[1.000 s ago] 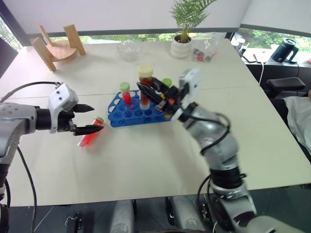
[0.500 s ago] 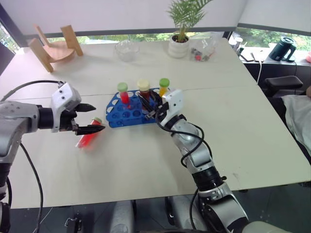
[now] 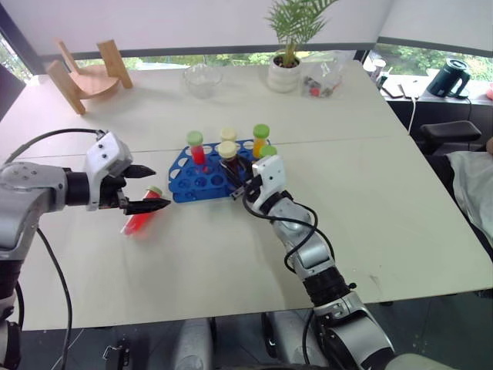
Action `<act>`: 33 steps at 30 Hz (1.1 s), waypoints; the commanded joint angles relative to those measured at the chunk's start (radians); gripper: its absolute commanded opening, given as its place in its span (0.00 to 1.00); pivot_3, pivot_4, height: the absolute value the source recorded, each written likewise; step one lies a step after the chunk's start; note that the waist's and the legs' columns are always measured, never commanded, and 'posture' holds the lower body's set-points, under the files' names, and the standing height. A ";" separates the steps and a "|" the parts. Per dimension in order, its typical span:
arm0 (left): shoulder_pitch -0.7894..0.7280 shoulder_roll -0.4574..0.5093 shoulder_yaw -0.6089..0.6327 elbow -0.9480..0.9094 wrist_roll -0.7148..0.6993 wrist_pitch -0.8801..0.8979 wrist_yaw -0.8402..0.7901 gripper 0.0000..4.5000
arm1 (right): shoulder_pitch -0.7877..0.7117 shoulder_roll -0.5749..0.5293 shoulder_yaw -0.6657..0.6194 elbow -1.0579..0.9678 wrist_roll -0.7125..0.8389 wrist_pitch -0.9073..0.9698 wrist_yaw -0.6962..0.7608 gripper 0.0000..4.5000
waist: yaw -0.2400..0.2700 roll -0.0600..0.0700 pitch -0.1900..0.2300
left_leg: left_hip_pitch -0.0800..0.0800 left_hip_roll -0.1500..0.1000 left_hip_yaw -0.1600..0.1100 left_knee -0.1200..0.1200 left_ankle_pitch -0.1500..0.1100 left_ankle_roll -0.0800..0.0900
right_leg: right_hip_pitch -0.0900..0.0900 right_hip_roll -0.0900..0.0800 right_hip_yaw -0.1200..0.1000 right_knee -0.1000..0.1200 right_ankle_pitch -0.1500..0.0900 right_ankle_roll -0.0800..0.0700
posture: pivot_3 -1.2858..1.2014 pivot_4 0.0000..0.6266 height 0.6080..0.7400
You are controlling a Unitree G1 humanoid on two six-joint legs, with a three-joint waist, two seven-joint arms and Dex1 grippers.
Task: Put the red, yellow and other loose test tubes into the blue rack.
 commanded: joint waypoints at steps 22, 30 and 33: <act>-0.383 0.150 -0.282 0.210 0.173 0.395 0.006 1.00 | -0.120 -0.393 -0.077 -0.771 0.460 0.663 0.440 0.96 | 0.009 0.000 0.000 | 0.000 0.000 -0.001 0.001 0.000 0.000 | 0.001 0.000 -0.001 0.000 0.000 0.000 | 0.52 0.24 1.00; -0.643 -0.006 -0.593 0.482 0.265 0.614 -0.042 1.00 | -0.136 -0.690 -0.087 -0.868 0.753 0.953 0.658 0.96 | 0.022 0.000 0.001 | 0.001 -0.001 -0.003 0.002 -0.001 0.002 | 0.004 0.001 -0.001 0.000 -0.001 0.000 | 0.52 0.24 1.00; -0.693 -0.066 -0.638 0.591 0.288 0.606 -0.054 1.00 | -0.128 -0.688 -0.070 -0.864 0.728 0.937 0.640 0.96 | 0.016 0.000 0.001 | 0.001 0.000 -0.003 0.002 -0.001 0.002 | 0.002 0.003 -0.001 0.000 -0.001 0.000 | 0.52 0.24 1.00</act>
